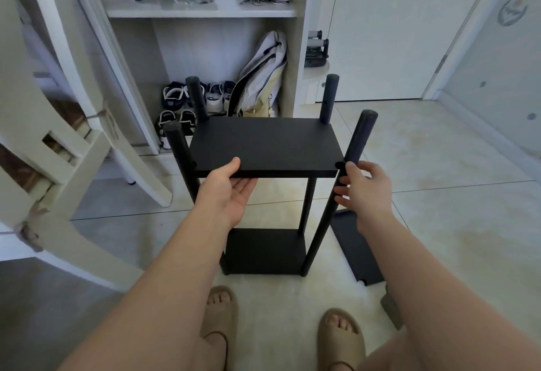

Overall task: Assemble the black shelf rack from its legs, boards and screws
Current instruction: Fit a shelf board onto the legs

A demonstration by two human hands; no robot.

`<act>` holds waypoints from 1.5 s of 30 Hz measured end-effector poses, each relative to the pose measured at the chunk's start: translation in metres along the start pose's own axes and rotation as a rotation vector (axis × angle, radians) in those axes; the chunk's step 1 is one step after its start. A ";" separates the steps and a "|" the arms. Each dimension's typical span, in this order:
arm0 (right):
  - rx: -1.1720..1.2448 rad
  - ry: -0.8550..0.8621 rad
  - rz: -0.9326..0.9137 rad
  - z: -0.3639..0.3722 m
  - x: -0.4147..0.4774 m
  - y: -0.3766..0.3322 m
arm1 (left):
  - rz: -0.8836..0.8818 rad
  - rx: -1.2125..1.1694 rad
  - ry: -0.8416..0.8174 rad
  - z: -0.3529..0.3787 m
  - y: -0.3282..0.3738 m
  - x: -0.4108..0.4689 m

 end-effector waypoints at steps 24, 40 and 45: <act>-0.041 0.004 0.064 0.007 -0.005 0.008 | -0.025 -0.044 -0.033 0.003 -0.008 0.007; 0.519 -0.233 0.441 0.055 -0.027 0.019 | -0.067 0.003 0.001 -0.009 -0.012 0.011; 0.469 -0.239 0.495 0.059 -0.020 0.029 | -0.113 0.071 0.014 -0.017 -0.014 0.014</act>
Point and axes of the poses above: each hand's wrist, its own x-axis towards the middle knuckle, its own z-axis out of the palm, y = z × x, the point moved 3 cm from there along x, towards the middle knuckle, and after that the axes turned 6 degrees about -y, right-handed, at the moved point
